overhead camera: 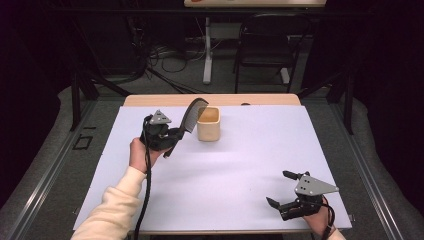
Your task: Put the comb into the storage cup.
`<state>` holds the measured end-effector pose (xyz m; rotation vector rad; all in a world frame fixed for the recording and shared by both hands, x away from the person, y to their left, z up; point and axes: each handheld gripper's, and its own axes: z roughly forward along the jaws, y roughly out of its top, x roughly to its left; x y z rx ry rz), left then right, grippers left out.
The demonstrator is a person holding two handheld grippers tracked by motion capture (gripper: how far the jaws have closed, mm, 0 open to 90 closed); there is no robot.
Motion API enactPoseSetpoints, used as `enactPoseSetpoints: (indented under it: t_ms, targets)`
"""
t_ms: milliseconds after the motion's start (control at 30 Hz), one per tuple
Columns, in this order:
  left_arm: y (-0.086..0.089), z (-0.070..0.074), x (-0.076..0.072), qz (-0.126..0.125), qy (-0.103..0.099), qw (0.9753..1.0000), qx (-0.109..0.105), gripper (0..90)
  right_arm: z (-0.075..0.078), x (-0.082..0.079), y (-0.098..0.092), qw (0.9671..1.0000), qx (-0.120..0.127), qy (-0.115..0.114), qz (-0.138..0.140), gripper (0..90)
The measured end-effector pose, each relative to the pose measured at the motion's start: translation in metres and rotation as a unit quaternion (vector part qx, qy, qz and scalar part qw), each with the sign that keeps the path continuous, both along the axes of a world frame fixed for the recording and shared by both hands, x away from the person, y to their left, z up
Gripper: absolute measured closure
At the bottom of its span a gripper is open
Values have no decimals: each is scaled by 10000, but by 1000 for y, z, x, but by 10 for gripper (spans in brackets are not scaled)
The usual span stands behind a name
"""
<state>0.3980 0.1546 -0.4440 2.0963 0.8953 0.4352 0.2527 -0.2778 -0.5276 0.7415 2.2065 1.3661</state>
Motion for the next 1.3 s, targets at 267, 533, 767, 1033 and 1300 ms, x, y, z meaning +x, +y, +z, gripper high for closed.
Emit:
enactPoseSetpoints:
  t_ms: [267, 533, 767, 1033, 1300]
  targets:
    - [0, 1, 5, 21, -45, 9999, -103, 722, -1, 0, 0, 10000, -11, 11, 9, 0]
    - [-3, 5, 10, 21, -79, 9999, -149, 722, 0, 0, 0, 10000, -13, 8, 9, 0]
    - [-5, 8, 15, 14, -126, 9997, -231, 721, -1, 1, 0, 10000, -10, 20, 8, 0]
    - [-10, 13, 20, 16, -201, 9995, -259, 721, -1, 1, 0, 10000, -1, 11, 19, 0]
    - [-15, 15, 25, -4, -246, 9992, -305, 721, -1, 1, 0, 10000, -12, 12, 42, 0]
